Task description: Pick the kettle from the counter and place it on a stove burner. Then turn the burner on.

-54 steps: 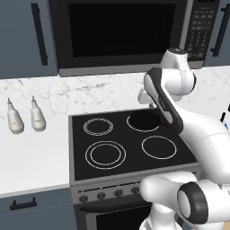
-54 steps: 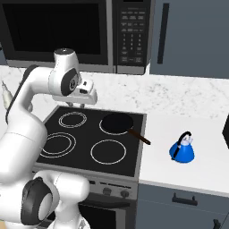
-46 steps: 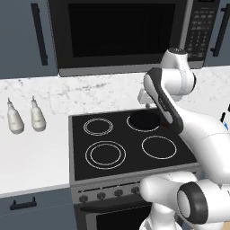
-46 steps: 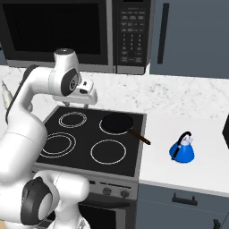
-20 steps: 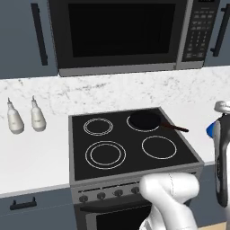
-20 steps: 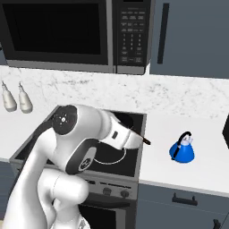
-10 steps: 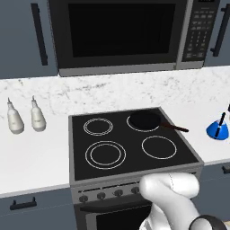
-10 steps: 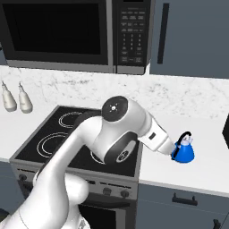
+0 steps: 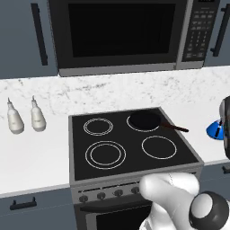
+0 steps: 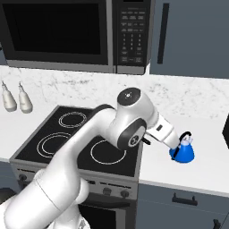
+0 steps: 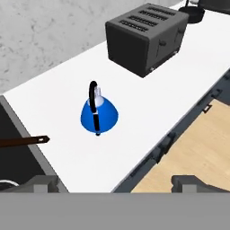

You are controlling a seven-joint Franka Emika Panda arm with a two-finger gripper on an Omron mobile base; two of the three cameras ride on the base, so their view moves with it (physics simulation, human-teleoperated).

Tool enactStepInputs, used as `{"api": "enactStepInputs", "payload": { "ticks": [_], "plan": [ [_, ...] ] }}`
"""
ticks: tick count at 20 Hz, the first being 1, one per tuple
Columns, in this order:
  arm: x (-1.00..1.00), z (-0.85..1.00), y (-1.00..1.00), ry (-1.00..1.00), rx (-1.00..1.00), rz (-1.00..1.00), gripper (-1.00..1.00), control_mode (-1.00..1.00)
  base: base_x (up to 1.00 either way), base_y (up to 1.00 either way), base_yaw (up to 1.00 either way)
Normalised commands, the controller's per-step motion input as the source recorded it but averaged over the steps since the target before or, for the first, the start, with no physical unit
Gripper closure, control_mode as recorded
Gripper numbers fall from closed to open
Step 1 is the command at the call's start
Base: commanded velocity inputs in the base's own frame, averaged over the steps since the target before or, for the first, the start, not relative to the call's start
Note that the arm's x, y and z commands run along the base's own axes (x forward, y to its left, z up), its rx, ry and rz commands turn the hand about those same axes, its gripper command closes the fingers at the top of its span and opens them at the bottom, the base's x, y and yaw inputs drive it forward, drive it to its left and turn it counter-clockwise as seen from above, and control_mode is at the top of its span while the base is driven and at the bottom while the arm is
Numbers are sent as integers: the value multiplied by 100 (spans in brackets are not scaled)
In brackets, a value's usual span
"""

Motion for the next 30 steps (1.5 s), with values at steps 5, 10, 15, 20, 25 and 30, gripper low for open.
{"api": "enactStepInputs", "payload": {
  "ticks": [5, 10, 15, 20, 25, 30],
  "plan": [
    [56, -30, -6, 7, 0, 0, -100, -100, 0, 0, 0],
    [41, -26, -20, 0, 0, 0, -100, -100, 0, 0, 0],
    [36, -30, -38, 0, 0, 0, -100, -100, 0, 0, 0],
    [41, -27, -30, 0, 0, 0, -100, -100, 0, 0, 0],
    [40, -29, -32, 0, 0, 0, -100, -100, 0, 0, 0],
    [40, -14, -18, 4, 0, 0, -100, -100, 0, 0, 0]
  ]
}}
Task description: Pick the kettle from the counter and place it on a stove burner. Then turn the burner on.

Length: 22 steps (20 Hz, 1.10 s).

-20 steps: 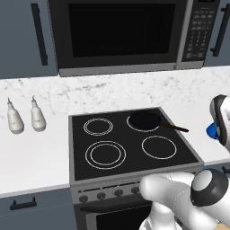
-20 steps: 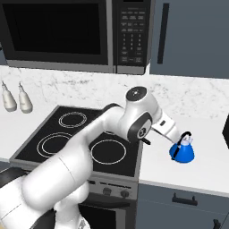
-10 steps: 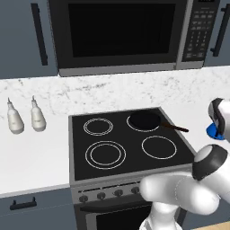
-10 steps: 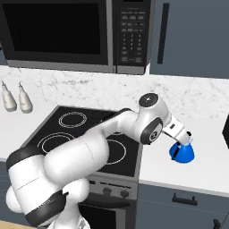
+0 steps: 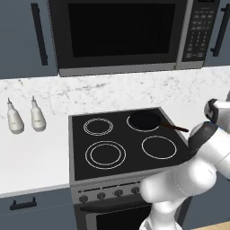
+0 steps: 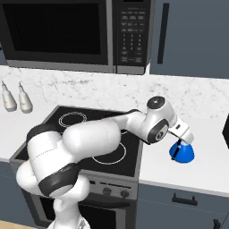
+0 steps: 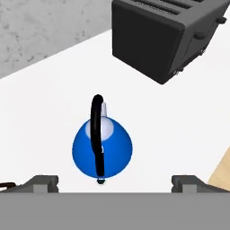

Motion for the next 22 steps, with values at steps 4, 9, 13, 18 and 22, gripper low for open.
{"api": "enactStepInputs", "payload": {
  "ticks": [4, 9, 13, 18, 22],
  "plan": [
    [38, -14, -6, 6, 0, 0, -100, -100, 0, 0, 0],
    [32, -14, -9, 4, 1, 0, -100, -100, 0, 0, 0],
    [17, -24, -16, 1, 0, 0, -100, -100, 0, 0, 0],
    [16, -32, -20, 4, 1, 0, -100, -100, 0, 0, 0],
    [17, -27, -20, 2, 2, 0, -100, -100, 0, 0, 0]
  ]
}}
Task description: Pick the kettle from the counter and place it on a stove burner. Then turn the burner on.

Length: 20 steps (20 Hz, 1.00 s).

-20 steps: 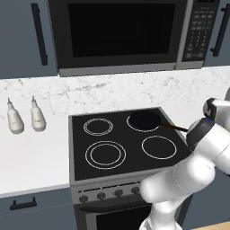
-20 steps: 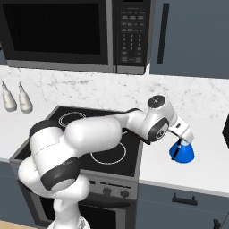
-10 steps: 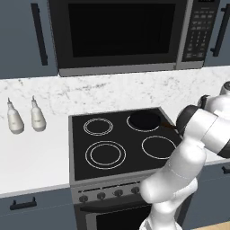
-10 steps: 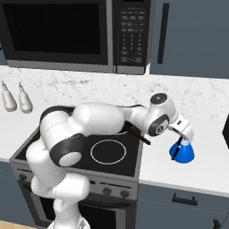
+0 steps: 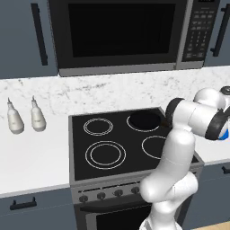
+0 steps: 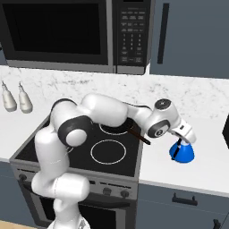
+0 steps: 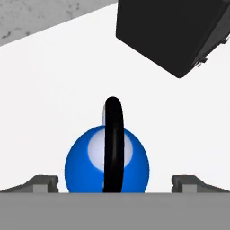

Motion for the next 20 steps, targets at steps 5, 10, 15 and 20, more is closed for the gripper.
{"api": "enactStepInputs", "payload": {
  "ticks": [5, 10, 15, 20],
  "plan": [
    [13, -27, -13, 3, 1, 1, -100, -100, 0, 0, 0],
    [10, -7, -4, 0, 1, 0, 100, -100, 0, 0, 0],
    [2, 0, 0, 0, 0, 0, 100, -100, 0, 0, 0],
    [0, 3, 0, 0, 0, 0, 100, -100, 0, 0, 0]
  ]
}}
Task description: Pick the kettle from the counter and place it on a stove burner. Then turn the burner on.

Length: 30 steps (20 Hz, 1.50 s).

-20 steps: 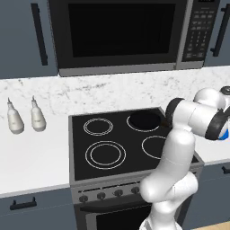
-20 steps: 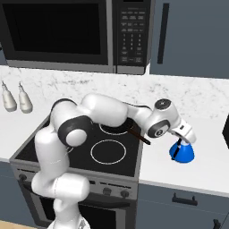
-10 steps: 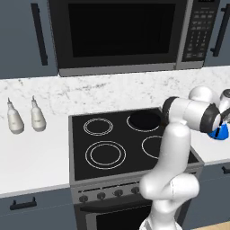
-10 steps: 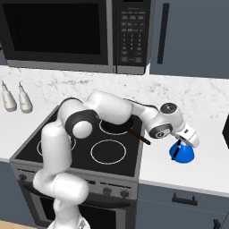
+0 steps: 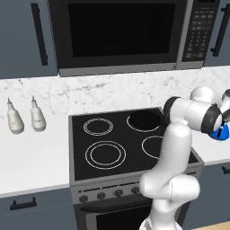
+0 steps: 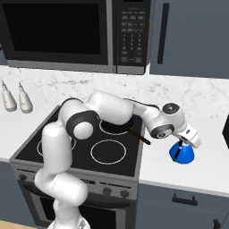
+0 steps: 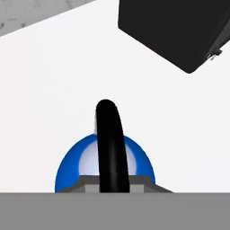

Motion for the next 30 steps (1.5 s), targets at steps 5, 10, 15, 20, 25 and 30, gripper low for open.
{"api": "enactStepInputs", "payload": {
  "ticks": [5, 10, 15, 20, 25, 30],
  "plan": [
    [-57, 69, 31, -21, 0, 1, 100, -100, 0, 0, 0],
    [-89, 100, 57, -40, 0, 0, 100, -100, 0, 0, 0],
    [-82, 96, 84, -25, 0, 0, 100, -100, 0, 0, 0],
    [-43, 100, 100, -15, 0, 0, 100, -100, 0, 0, 0],
    [-23, 100, 100, -17, 0, 0, 100, -100, 0, 0, 0],
    [-2, 58, 100, -6, 0, 3, 100, -100, 0, 0, 0]
  ]
}}
